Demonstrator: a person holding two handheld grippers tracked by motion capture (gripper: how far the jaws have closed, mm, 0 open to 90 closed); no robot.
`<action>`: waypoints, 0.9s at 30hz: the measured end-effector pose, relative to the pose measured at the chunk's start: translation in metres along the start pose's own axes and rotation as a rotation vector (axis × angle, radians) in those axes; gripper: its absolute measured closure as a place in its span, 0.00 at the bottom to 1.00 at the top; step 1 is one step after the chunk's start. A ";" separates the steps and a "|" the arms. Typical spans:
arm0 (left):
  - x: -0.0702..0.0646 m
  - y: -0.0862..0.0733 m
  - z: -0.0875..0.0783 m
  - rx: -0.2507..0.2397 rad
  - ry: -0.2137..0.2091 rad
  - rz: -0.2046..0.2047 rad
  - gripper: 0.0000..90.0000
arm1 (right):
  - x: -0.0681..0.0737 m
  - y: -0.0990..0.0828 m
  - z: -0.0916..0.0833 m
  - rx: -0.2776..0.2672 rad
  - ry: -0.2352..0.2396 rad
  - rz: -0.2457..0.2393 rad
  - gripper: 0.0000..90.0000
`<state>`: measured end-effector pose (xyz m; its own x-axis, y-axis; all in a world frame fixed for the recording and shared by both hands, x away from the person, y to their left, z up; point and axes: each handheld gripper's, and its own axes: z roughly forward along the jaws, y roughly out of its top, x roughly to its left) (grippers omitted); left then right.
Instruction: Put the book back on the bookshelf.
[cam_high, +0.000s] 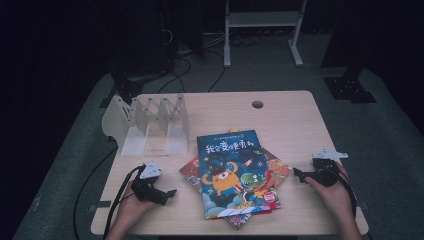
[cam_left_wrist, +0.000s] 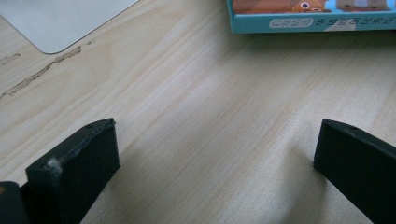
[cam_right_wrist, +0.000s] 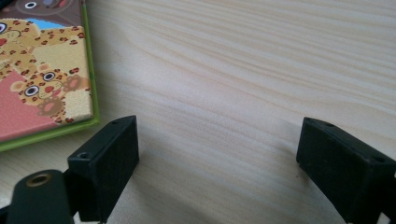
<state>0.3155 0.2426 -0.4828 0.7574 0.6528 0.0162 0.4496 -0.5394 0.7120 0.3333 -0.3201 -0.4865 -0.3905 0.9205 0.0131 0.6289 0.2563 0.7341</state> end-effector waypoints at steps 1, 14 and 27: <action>0.000 0.000 0.000 0.000 0.000 0.000 0.00 | 0.000 0.000 0.000 0.000 0.000 0.000 0.14; 0.000 0.000 0.000 0.000 0.000 0.000 0.00 | 0.001 0.008 -0.016 -0.019 0.003 0.027 0.30; 0.000 0.000 0.000 -0.001 0.001 0.000 0.00 | 0.034 0.059 -0.014 -0.049 0.100 -0.034 0.33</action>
<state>0.3158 0.2427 -0.4829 0.7568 0.6534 0.0167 0.4495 -0.5389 0.7124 0.3480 -0.2780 -0.4327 -0.4776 0.8770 0.0532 0.5811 0.2699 0.7678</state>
